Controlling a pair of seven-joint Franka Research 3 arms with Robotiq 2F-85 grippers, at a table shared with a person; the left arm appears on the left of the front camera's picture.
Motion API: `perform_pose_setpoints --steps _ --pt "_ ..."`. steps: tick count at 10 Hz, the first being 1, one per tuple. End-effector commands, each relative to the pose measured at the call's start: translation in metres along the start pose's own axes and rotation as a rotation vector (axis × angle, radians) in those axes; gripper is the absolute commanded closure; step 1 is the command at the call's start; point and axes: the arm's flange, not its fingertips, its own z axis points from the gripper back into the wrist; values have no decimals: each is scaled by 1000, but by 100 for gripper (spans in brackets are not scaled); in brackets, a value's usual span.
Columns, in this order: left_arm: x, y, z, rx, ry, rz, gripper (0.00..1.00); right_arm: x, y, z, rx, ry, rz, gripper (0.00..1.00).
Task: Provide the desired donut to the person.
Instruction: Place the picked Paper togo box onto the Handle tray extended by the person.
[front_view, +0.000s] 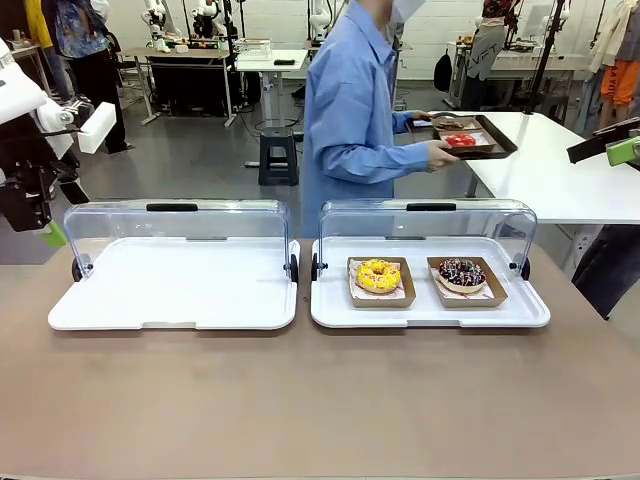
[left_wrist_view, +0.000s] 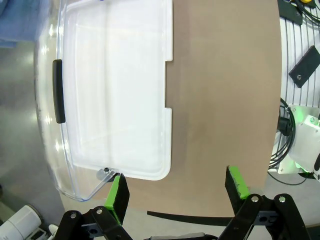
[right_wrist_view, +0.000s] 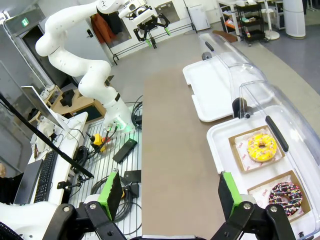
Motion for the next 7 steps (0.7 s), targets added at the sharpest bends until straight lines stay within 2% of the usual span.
perform_pose_setpoints --steps 1,3,5,6,7 --pt "-10 14 9 -6 -75 37 0 2 1 -1 8 -10 12 0" --pt "-46 39 16 -75 -359 125 0 2 1 -1 8 -10 12 0" --pt "-90 56 3 -128 -586 172 0 2 1 -1 8 -10 12 0" --pt "-116 71 -10 -165 -728 142 0 2 1 -1 8 -10 12 0" --pt "-137 83 -21 -174 -818 138 0 2 1 -1 8 -10 12 0"
